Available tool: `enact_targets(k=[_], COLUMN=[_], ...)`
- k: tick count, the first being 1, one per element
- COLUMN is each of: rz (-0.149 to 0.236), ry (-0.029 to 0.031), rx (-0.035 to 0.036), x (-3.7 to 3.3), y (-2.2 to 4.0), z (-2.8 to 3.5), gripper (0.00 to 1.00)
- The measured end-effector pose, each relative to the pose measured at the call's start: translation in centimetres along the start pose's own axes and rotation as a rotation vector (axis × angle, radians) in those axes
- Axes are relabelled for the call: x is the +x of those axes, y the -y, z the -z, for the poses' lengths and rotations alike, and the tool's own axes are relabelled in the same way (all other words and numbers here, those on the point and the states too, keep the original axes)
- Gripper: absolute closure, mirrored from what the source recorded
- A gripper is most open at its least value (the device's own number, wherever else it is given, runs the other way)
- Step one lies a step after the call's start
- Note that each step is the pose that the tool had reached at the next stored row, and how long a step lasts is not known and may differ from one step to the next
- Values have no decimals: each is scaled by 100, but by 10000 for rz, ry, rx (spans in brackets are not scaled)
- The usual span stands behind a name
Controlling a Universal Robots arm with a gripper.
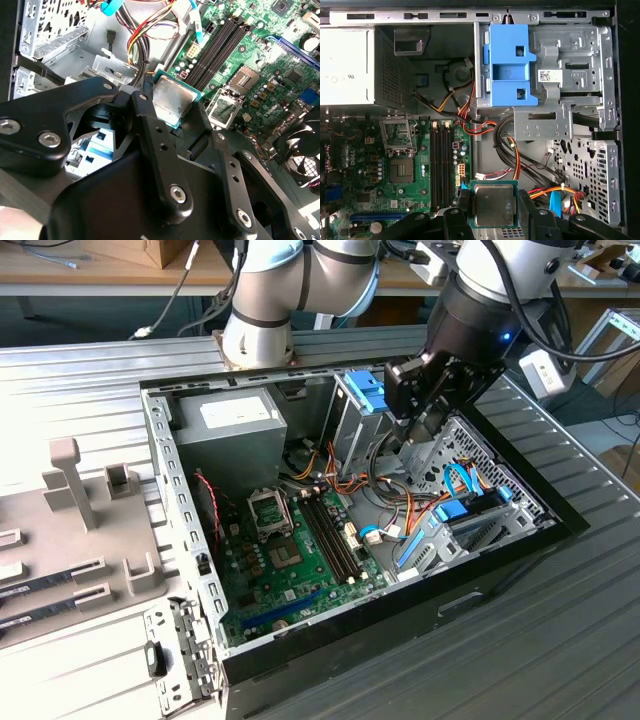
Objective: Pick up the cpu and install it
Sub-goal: 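Pick up the cpu and move it towards the insertion slot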
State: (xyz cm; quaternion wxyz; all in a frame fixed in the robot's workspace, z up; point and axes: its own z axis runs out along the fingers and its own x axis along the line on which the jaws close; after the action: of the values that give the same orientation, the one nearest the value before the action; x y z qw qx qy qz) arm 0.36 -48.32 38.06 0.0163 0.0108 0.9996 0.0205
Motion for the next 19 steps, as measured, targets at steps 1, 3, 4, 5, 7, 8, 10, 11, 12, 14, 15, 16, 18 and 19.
enact_targets(k=[1,3,4,5,7,8,10,11,12,14,15,16,18,19], rz=[0,0,0,0,0,0,0,0,0,0,0,0,0,0], ry=[-1,-1,-1,-1,-1,-1,-1,-1,-1,-1,-1,-1,-1,-1], rx=[0,0,0,0,-1,0,-1,-1,0,0,0,0,-1,0], x=[0,1,1,1,1,1,2,2,2,3,3,3,4,4], y=[1,4,5,6,8,9,11,13,14,15,16,17,21,22], z=[-2,-7,-9,-11,-15,-17,-22,-25,-28,-32,-35,-38,-45,-48], gripper=[53,53,53,53,53,53,53,53,53,53,53,53,53,53])
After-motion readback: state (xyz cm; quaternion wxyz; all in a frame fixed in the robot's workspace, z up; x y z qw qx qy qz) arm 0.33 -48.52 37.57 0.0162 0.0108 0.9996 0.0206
